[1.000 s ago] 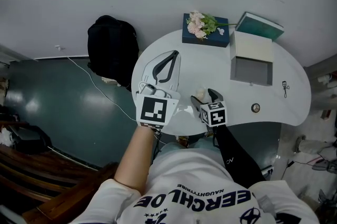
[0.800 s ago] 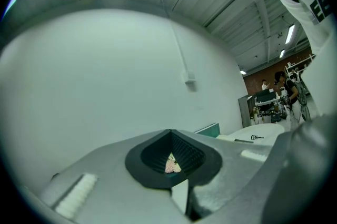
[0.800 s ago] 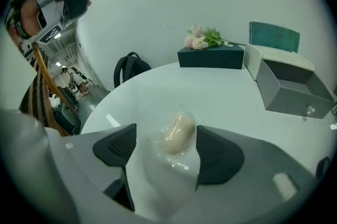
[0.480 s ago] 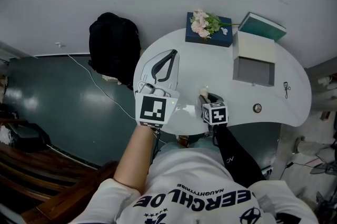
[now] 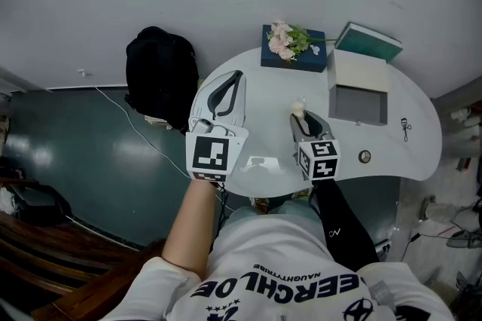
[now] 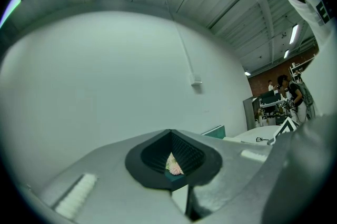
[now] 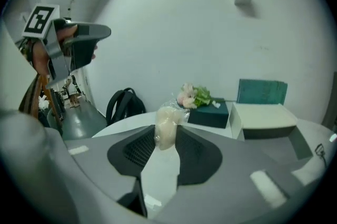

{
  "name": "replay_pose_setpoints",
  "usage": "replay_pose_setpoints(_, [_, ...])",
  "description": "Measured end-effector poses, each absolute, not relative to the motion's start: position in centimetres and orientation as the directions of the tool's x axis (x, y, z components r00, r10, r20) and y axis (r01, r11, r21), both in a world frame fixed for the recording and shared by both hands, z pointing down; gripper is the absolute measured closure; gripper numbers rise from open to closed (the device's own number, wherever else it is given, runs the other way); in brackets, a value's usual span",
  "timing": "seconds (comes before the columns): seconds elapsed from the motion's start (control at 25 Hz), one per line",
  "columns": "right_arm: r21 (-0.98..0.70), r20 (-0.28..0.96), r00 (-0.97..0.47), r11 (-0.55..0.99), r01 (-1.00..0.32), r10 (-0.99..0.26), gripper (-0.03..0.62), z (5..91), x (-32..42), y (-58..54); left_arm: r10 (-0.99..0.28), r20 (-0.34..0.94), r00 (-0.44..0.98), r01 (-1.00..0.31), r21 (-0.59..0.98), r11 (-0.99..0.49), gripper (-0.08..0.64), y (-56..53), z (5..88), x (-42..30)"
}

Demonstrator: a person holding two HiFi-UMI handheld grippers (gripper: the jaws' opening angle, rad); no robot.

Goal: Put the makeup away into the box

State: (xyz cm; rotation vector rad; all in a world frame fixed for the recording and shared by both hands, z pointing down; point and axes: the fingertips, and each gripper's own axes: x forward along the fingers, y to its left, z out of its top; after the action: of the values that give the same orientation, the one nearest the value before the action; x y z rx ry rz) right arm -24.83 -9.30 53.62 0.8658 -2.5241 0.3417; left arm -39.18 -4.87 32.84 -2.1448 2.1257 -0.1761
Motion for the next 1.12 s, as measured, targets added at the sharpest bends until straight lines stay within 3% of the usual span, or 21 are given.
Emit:
replay_pose_setpoints(0.52, [0.045, 0.093, -0.790, 0.795, -0.605, -0.606, 0.443, 35.2, -25.8, -10.3, -0.999, -0.033, 0.011, -0.986, -0.165, -0.006, 0.558, -4.8, 30.6, -38.3])
replay_pose_setpoints(1.12, [0.050, 0.079, -0.768, 0.772, -0.634, -0.636, 0.442, 34.9, -18.8, -13.5, -0.999, -0.027, 0.044, -0.983, -0.182, -0.038, 0.559, -8.8, 30.5, -31.4])
